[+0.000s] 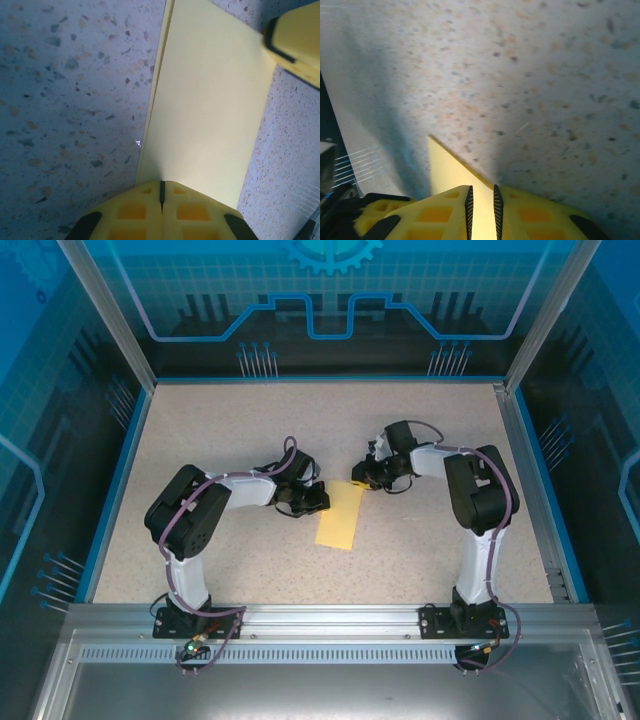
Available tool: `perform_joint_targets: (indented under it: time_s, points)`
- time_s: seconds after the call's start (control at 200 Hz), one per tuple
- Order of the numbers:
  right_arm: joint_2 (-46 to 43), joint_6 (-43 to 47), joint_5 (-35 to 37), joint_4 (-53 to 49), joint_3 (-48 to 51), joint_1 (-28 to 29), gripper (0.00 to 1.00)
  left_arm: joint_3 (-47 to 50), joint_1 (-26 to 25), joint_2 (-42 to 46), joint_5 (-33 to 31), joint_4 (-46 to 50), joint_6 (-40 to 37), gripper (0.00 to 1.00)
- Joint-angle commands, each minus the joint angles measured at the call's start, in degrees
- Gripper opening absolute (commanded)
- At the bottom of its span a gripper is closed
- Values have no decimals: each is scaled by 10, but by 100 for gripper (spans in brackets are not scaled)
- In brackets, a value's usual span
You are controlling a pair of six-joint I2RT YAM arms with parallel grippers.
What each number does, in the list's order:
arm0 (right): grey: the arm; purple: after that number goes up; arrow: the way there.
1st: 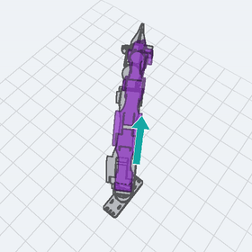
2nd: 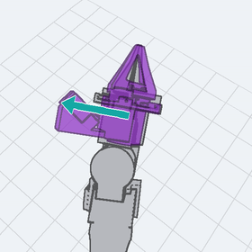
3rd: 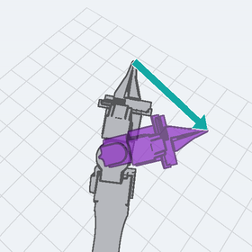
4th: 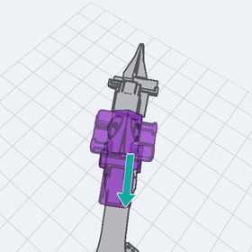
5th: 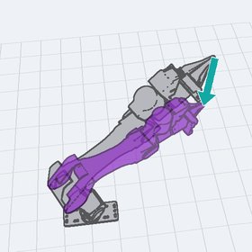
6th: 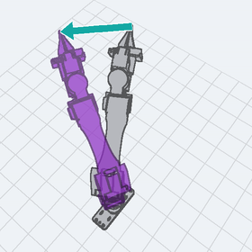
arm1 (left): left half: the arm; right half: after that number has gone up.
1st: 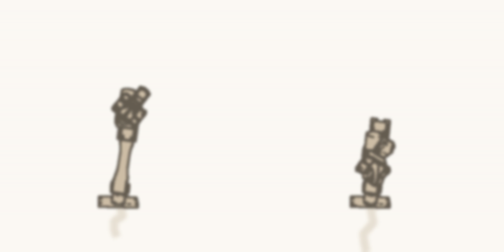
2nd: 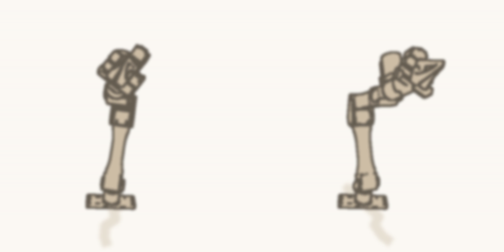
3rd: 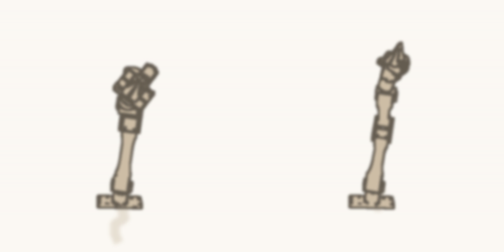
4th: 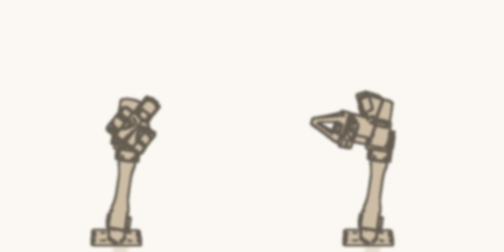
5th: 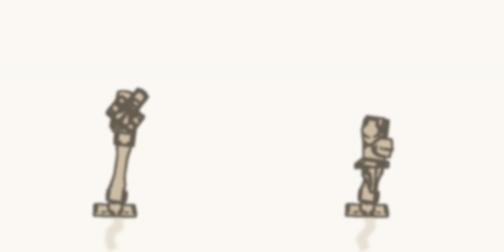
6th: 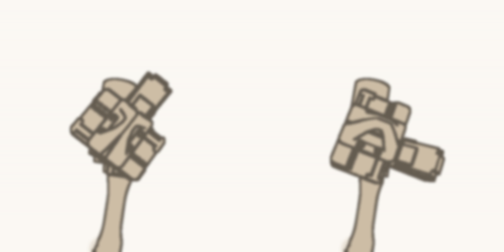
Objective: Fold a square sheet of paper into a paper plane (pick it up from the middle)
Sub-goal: Fold the square sheet of paper in half at the center of the table.
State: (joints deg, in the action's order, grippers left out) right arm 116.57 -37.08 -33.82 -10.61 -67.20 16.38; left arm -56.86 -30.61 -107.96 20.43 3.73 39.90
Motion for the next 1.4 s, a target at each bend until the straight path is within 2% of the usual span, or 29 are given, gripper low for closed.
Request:
perform_joint_targets:
  time_s: [0.0, 0.275, 0.43, 0.595, 0.79, 0.96, 1.1, 1.396]
  points:
    - [28, 1, 8, 4, 17, -3, 21, 10, -5, -26, -23, 54, -16, 0]
    - [-31, 16, -11, -35, -14, -12, 23, 11, -5, -19, -21, 53, -15, 0]
    - [-84, 52, 40, -102, -29, -17, 29, 8, -5, -12, -16, 47, -11, 0]
    - [-149, 41, 46, -67, 47, -11, 36, 3, -5, -1, 12, 34, -6, 0]
    - [-220, 29, 85, -57, 140, 19, 39, 8, -5, 39, 29, 25, -1, 19]
    - [-256, 7, 111, -46, 200, 59, 37, 33, -3, 89, 2, 32, -1, 35]
    - [-272, -6, 136, -54, 214, 93, 38, 56, 6, 106, -2, 47, -1, 40]
    - [-269, -22, 168, -65, 228, 140, 34, 93, 23, 122, 31, 25, 15, 43]
